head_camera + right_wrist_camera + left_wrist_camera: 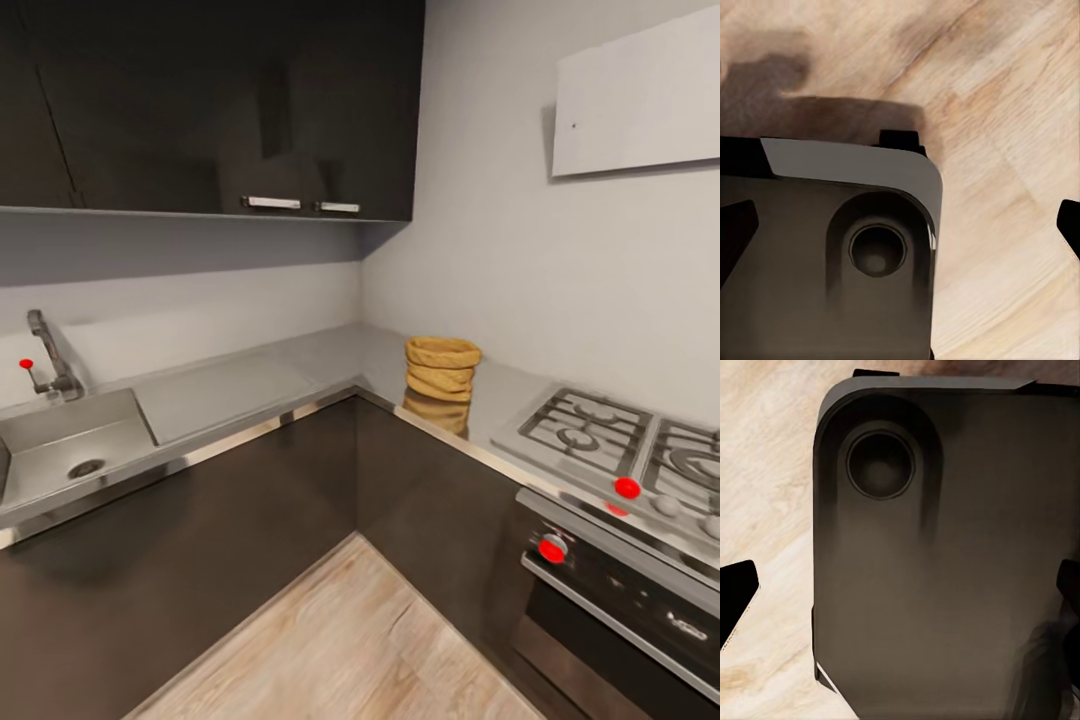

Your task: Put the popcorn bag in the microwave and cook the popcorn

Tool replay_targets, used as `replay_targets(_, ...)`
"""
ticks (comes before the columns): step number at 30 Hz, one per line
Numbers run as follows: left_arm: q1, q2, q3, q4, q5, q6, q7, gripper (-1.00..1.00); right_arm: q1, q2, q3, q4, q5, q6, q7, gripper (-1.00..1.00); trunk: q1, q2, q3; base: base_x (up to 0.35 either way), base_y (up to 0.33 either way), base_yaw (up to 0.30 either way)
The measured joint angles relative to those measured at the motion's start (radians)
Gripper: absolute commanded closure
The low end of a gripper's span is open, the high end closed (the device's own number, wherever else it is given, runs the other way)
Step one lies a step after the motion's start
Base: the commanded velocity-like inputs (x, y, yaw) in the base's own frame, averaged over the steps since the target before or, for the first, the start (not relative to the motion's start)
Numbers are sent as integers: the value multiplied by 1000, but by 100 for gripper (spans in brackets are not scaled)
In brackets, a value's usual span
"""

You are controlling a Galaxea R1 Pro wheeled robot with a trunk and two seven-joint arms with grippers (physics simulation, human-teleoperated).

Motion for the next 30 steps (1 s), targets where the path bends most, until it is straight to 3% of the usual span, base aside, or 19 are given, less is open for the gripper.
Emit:
replay_targets(3,0,0,0,0,0,0,0,-100,0,1,0,0,8,0,1,-100,0,0,0,317,78,0)
replay_targets(7,0,0,0,0,0,0,0,-100,0,3,0,0,52,0,0,-100,0,0,0,318,78,0)
replay_targets(14,-1,0,0,0,0,-1,0,-100,0,2,0,0,55,2,1,-100,0,0,0,303,47,0)
replay_targets(30,0,0,0,0,0,-1,0,-100,0,3,-2,0,54,3,-9,-100,1,0,0,22,1,-130)
